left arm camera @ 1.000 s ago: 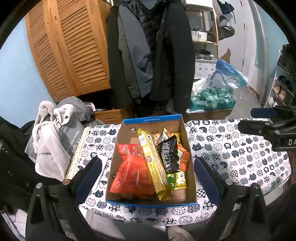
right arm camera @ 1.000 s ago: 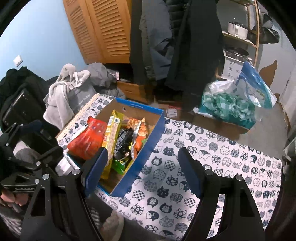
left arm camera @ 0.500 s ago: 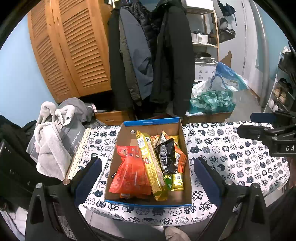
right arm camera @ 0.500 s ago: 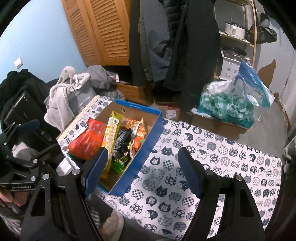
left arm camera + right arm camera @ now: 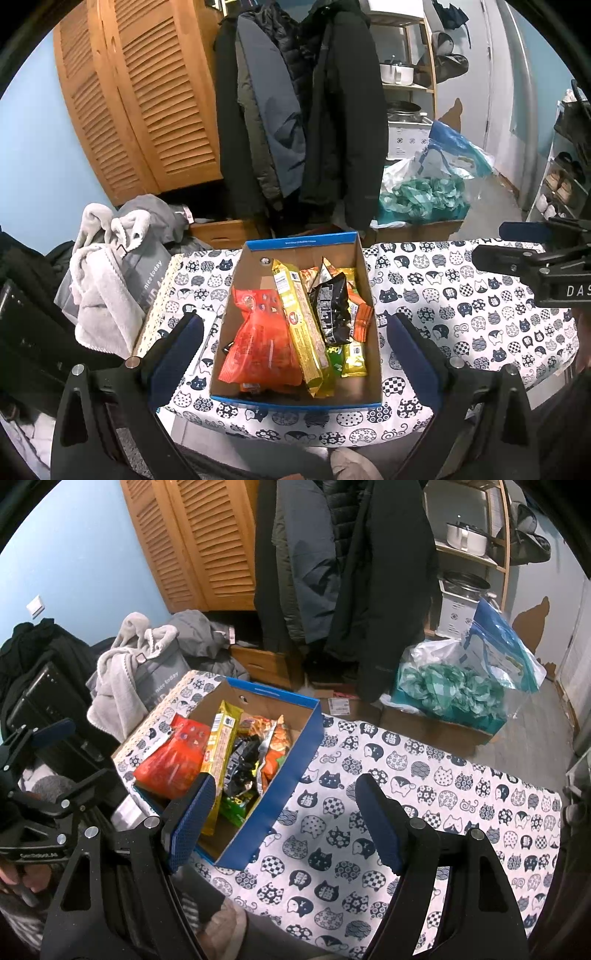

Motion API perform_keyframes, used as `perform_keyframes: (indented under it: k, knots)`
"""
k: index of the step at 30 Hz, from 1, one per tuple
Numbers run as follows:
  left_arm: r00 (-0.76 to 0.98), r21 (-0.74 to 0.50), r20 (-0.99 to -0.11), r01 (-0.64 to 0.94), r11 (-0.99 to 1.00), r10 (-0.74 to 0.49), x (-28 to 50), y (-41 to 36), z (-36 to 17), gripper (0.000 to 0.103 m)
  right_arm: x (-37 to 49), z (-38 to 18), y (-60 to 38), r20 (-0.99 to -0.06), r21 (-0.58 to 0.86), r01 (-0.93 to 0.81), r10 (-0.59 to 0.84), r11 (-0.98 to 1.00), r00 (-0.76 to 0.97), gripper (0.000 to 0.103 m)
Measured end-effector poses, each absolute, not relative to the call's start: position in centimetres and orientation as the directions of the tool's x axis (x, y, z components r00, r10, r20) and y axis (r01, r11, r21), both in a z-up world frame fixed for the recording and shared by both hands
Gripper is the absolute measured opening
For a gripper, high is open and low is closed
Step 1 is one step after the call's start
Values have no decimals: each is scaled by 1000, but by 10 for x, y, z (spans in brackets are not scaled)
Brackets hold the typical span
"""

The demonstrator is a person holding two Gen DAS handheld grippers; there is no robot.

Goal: Organize snacks

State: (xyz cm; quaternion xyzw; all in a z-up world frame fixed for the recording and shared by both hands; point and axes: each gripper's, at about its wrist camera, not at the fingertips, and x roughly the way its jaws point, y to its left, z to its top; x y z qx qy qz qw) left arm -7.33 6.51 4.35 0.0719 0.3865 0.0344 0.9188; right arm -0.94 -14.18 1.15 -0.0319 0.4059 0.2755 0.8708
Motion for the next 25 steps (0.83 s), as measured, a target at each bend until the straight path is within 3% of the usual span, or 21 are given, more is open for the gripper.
perform_keyframes:
  k: [25]
  knots:
    - [685, 156, -720, 7, 988, 109, -71, 58, 37, 100, -9, 9, -147, -729, 168, -501, 449, 849, 516, 77]
